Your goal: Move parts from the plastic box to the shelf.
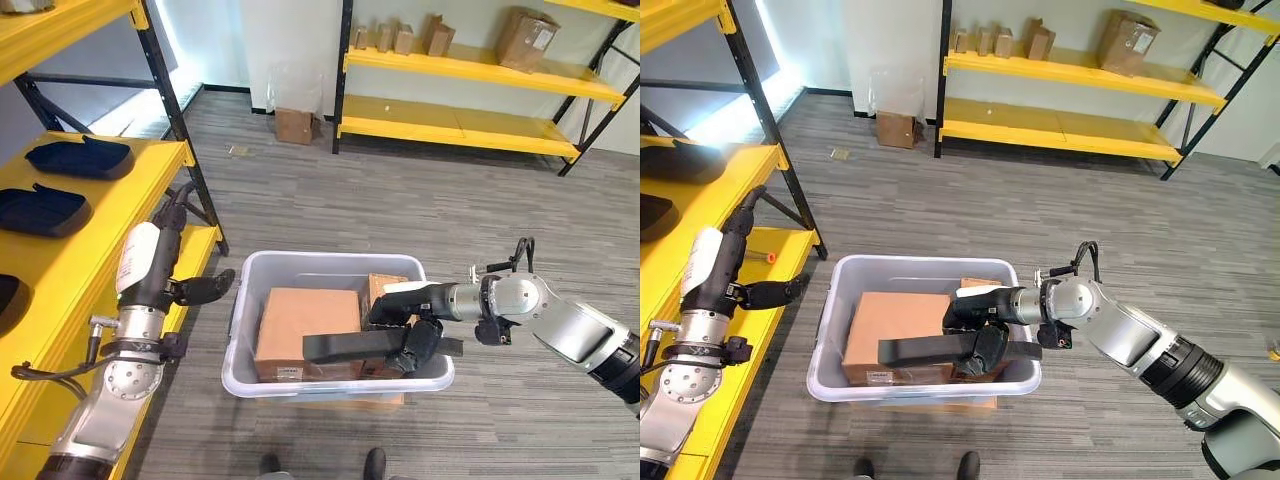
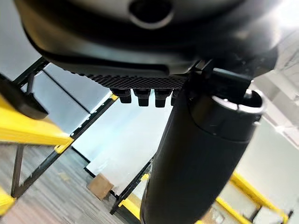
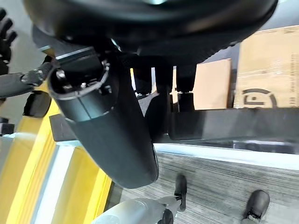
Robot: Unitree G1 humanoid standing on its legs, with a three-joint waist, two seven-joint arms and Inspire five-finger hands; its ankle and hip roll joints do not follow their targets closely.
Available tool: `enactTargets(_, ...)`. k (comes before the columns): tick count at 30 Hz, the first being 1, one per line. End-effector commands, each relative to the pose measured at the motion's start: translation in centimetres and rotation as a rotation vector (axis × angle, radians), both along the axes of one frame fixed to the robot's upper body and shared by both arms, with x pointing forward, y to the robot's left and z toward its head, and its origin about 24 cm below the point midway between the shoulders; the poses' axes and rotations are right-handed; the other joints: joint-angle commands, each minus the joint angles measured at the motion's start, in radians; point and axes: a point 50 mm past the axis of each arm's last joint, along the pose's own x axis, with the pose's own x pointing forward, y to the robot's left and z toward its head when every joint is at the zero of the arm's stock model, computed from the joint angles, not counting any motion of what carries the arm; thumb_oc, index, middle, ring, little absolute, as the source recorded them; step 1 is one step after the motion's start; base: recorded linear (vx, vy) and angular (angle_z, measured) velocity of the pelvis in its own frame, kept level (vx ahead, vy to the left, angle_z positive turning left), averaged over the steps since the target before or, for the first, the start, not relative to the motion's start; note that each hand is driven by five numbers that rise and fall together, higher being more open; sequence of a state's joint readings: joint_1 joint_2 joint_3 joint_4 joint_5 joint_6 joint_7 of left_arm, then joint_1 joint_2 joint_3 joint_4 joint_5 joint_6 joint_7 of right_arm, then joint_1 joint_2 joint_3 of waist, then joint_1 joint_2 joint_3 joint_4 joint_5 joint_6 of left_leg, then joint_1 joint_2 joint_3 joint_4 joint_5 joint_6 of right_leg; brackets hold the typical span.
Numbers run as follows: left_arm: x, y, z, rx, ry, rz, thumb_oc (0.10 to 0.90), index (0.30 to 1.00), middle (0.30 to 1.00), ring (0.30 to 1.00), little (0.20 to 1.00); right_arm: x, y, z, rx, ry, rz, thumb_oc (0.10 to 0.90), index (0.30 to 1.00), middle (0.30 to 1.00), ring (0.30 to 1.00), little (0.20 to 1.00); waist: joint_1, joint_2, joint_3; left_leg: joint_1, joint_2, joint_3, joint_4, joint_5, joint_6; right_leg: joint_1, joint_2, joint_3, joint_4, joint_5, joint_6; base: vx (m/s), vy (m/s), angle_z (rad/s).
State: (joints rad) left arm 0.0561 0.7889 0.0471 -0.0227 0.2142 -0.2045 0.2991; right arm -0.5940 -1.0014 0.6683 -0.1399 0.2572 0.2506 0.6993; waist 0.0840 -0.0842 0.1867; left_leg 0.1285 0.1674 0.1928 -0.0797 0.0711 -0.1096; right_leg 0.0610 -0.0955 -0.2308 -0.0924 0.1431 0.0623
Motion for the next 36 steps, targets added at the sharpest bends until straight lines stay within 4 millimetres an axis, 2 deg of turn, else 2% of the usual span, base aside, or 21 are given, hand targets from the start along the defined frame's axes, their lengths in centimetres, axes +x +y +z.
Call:
enactTargets(1, 0.3, -0.9, 4.7, 0.147, -0.168, -0.124, 0.900, 1.000, 1.000, 1.000, 1.000, 0.5, -0.3, 2.3, 0.028, -0.077, 0.005, 0.400, 0.300, 0.300, 0.300, 0.300, 0.000, -0.017, -0.091, -0.002, 0.075, 0.002, -0.008, -0.014, -0.035, 0.056, -0.144, -0.054, 0.005, -0.036, 0.151, 0.00, 0.000, 0.00)
enactTargets(5, -0.2, -1.6, 4.5, 0.223, -0.079, -0.250, 0.900, 1.000, 1.000, 1.000, 1.000, 0.9, -1.4, 3.0, 0.019, -0.132, -0.035, 0.400, 0.300, 0.300, 0.300, 0.300, -0.005, -0.016, -0.088, 0.000, 0.078, 0.015, -0.008, -0.018, -0.034, 0.049, -0.141, -0.048, 0.005, -0.034, 0.152, 0.00, 0.000, 0.00)
enactTargets(10, -0.4, -2.3, 3.8, 0.239, 0.015, -0.346, 0.900, 1.000, 1.000, 1.000, 1.000, 1.7, -1.5, 4.2, 0.030, -0.175, -0.049, 0.400, 0.300, 0.300, 0.300, 0.300, -0.007, -0.007, -0.091, 0.008, 0.078, 0.027, -0.008, -0.022, -0.031, 0.049, -0.139, -0.044, 0.005, -0.036, 0.151, 0.00, 0.003, -0.01)
enactTargets(13, -0.9, -2.9, 3.3, 0.284, 0.057, -0.420, 0.900, 1.000, 1.000, 1.000, 1.000, 2.3, -1.2, 5.1, 0.061, -0.205, -0.061, 0.400, 0.300, 0.300, 0.300, 0.300, -0.007, 0.004, -0.094, 0.013, 0.076, 0.035, -0.008, -0.024, -0.027, 0.047, -0.142, -0.038, 0.005, -0.032, 0.151, -0.01, 0.022, -0.10)
enactTargets(19, -1.6, -3.7, 2.3, 0.298, 0.155, -0.508, 0.900, 1.000, 1.000, 1.000, 1.000, 2.8, -0.8, 5.7, 0.063, -0.242, -0.058, 0.400, 0.300, 0.300, 0.300, 0.300, -0.001, 0.015, -0.087, 0.016, 0.067, 0.040, -0.008, -0.030, -0.019, 0.038, -0.150, -0.032, 0.005, -0.024, 0.156, -0.04, 0.015, -0.04)
enactTargets(22, -1.9, -4.5, 1.8, 0.290, 0.167, -0.557, 0.900, 1.000, 1.000, 1.000, 1.000, 3.2, 0.5, 6.1, 0.091, -0.247, -0.016, 0.400, 0.300, 0.300, 0.300, 0.300, 0.004, 0.028, -0.086, 0.016, 0.058, 0.038, -0.008, -0.035, -0.011, 0.036, -0.156, -0.032, 0.005, -0.021, 0.159, -0.04, 0.021, -0.02)
enactTargets(28, -1.4, -5.3, 1.8, 0.277, 0.174, -0.600, 0.900, 1.000, 1.000, 1.000, 1.000, 3.5, 2.6, 6.8, 0.115, -0.277, 0.050, 0.400, 0.300, 0.300, 0.300, 0.300, 0.005, 0.036, -0.096, 0.010, 0.046, 0.033, -0.008, -0.037, -0.008, 0.029, -0.162, -0.031, 0.005, -0.018, 0.165, -0.02, 0.006, 0.00)
enactTargets(30, -1.1, -6.1, 1.7, 0.277, 0.176, -0.633, 0.900, 1.000, 1.000, 1.000, 1.000, 3.5, 4.2, 7.3, 0.128, -0.300, 0.082, 0.400, 0.300, 0.300, 0.300, 0.300, 0.006, 0.040, -0.101, 0.005, 0.045, 0.027, -0.008, -0.036, -0.009, 0.027, -0.162, -0.028, 0.005, -0.018, 0.164, -0.04, 0.008, 0.01)
enactTargets(32, -1.0, -6.2, 1.7, 0.272, 0.174, -0.640, 0.900, 1.000, 1.000, 1.000, 1.000, 3.5, 4.7, 7.4, 0.129, -0.311, 0.095, 0.400, 0.300, 0.300, 0.300, 0.300, 0.005, 0.041, -0.102, 0.003, 0.045, 0.024, -0.008, -0.035, -0.009, 0.025, -0.162, -0.027, 0.005, -0.019, 0.164, -0.02, 0.004, -0.01)
enactTargets(36, -0.5, -7.2, 1.6, 0.268, 0.145, -0.658, 0.900, 1.000, 1.000, 1.000, 1.000, 3.5, 6.9, 7.7, 0.136, -0.316, 0.149, 0.400, 0.300, 0.300, 0.300, 0.300, 0.013, 0.041, -0.106, -0.002, 0.030, -0.002, -0.008, -0.045, -0.002, 0.020, -0.157, -0.011, 0.005, -0.021, 0.160, -0.02, 0.000, -0.04)
